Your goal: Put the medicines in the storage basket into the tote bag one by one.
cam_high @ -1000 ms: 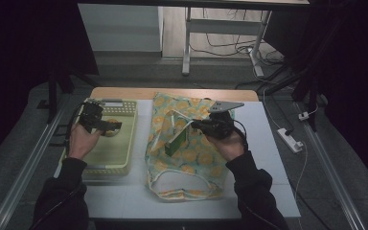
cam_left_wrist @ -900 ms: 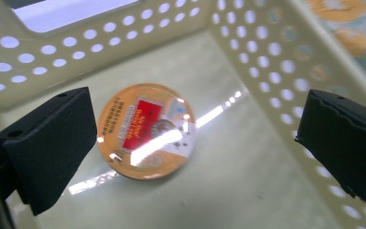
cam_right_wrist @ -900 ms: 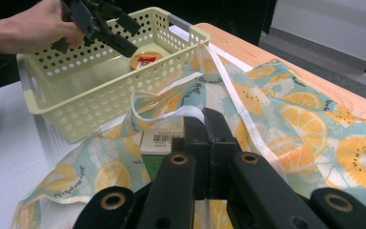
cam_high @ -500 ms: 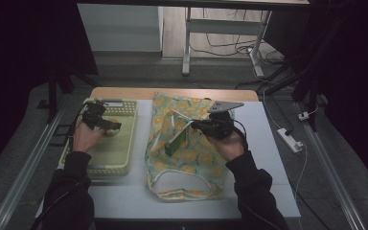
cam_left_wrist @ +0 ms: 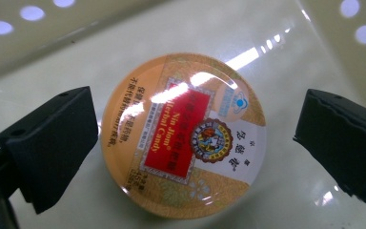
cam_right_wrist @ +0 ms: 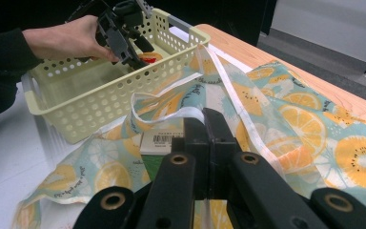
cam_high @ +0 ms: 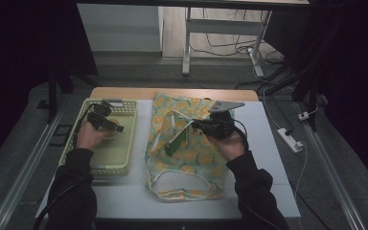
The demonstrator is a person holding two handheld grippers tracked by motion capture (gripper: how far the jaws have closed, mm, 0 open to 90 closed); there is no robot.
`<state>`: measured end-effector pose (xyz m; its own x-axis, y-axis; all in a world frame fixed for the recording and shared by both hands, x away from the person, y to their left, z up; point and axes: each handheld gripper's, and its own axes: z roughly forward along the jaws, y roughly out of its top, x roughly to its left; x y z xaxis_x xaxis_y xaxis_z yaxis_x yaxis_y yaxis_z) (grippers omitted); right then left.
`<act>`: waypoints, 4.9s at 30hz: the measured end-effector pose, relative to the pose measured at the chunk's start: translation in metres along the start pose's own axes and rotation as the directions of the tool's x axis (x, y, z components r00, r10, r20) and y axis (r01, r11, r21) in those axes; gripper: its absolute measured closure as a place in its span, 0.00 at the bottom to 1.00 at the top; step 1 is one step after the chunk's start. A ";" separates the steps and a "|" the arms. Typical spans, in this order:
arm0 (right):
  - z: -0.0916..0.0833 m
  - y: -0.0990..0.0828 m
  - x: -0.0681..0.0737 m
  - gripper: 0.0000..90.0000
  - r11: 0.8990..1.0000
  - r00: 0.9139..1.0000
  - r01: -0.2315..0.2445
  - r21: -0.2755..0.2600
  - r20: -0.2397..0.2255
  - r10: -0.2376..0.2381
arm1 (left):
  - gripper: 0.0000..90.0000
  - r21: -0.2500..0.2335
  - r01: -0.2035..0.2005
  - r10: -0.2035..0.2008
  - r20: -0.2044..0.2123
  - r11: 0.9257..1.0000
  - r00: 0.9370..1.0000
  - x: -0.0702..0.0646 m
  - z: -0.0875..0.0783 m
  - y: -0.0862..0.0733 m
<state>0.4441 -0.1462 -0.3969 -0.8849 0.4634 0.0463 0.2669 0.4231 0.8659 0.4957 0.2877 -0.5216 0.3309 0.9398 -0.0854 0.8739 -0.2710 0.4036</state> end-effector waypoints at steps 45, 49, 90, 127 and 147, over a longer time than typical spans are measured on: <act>-0.001 0.001 0.001 1.00 1.000 1.000 -0.003 -0.009 -0.005 0.003 | 0.23 -0.163 -0.060 0.067 0.035 0.985 0.997 -0.042 -0.066 -0.018; 0.000 0.001 0.001 1.00 1.000 1.000 -0.004 -0.009 -0.006 0.004 | 0.23 -0.179 -0.070 0.078 0.038 0.981 0.996 -0.046 -0.071 -0.023; -0.001 0.001 0.002 1.00 1.000 1.000 0.001 -0.015 -0.007 -0.001 | 0.23 -0.356 -0.159 0.221 0.139 0.921 0.965 -0.102 -0.122 -0.066; -0.001 -0.001 0.001 1.00 1.000 1.000 0.005 -0.007 0.006 -0.005 | 0.23 -0.326 -0.364 0.450 0.248 0.872 0.858 -0.221 -0.086 -0.055; -0.001 -0.001 -0.001 1.00 1.000 1.000 -0.001 -0.002 0.010 0.001 | 0.23 -0.285 -0.420 0.490 0.250 0.862 0.835 -0.270 -0.031 -0.033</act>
<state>0.4440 -0.1476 -0.3973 -0.8809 0.4715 0.0418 0.2665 0.4209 0.8671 0.3670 0.0491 -0.4838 0.7933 0.6004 -0.1014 0.5128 -0.5689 0.6430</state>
